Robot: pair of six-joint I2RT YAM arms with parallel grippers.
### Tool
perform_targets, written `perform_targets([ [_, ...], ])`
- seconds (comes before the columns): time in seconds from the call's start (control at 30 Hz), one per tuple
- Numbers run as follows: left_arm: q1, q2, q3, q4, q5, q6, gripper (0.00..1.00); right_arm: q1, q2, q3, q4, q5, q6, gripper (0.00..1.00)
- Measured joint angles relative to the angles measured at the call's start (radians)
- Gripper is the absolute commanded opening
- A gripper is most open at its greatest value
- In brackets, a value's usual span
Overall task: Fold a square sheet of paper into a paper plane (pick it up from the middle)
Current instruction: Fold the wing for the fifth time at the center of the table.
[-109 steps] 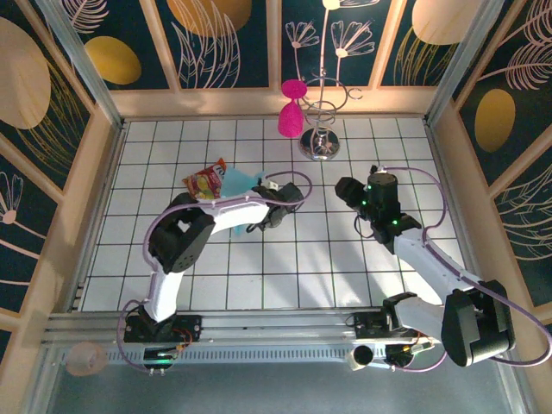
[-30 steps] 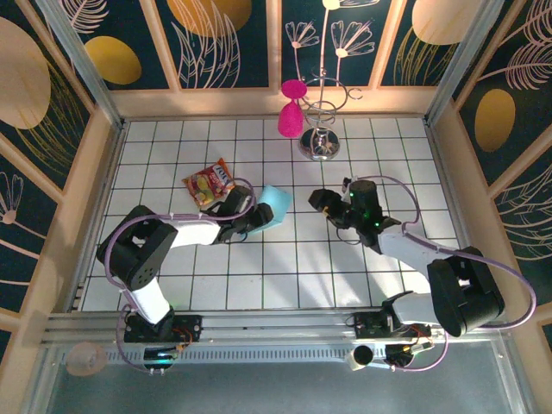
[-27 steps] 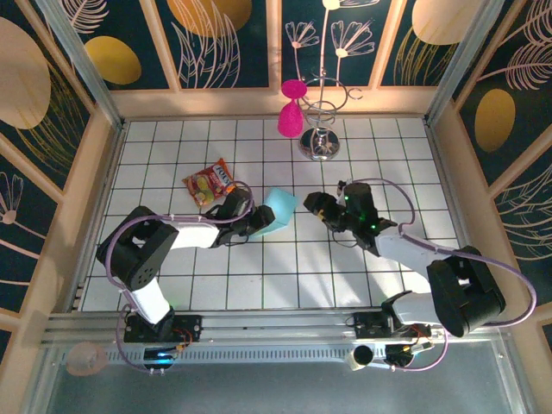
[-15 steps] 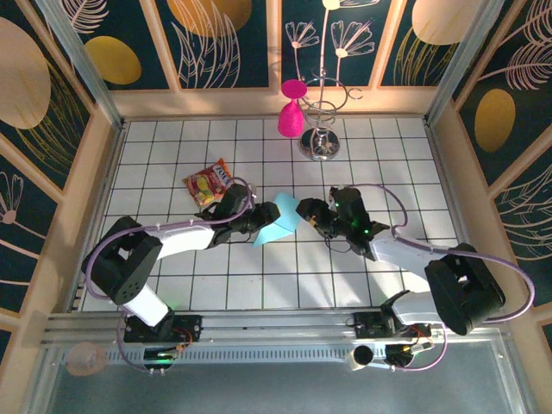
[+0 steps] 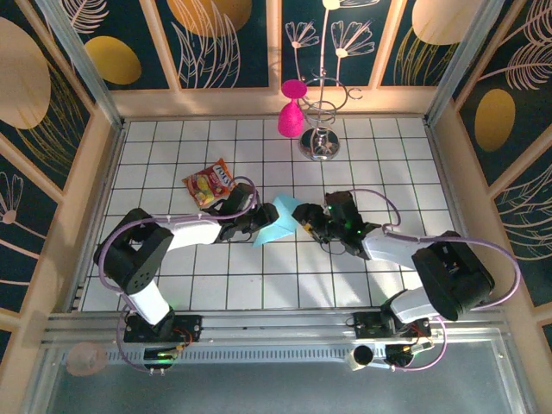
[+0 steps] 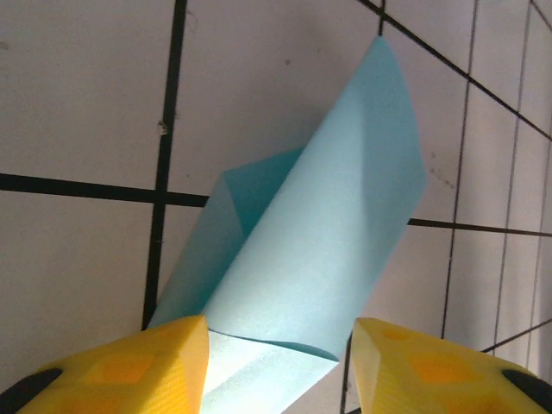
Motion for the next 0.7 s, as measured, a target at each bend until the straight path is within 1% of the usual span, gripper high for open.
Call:
perform_targets([
  [0.13, 0.0, 0.05, 0.003, 0.0, -0.001, 0.0, 0.46, 0.003, 0.027, 0.0, 0.01, -0.006, 0.01, 0.61],
  [0.33, 0.001, 0.053, 0.01, 0.001, -0.003, -0.003, 0.46, 0.016, 0.063, 0.002, 0.017, -0.026, 0.027, 0.58],
  [0.6, 0.001, 0.053, 0.004, 0.009, -0.003, -0.007, 0.46, 0.038, 0.148, 0.033, 0.025, -0.05, 0.06, 0.47],
  [0.7, 0.001, 0.053, 0.003, 0.012, -0.003, -0.01, 0.45, 0.038, 0.164, 0.048, 0.024, -0.051, 0.07, 0.44],
])
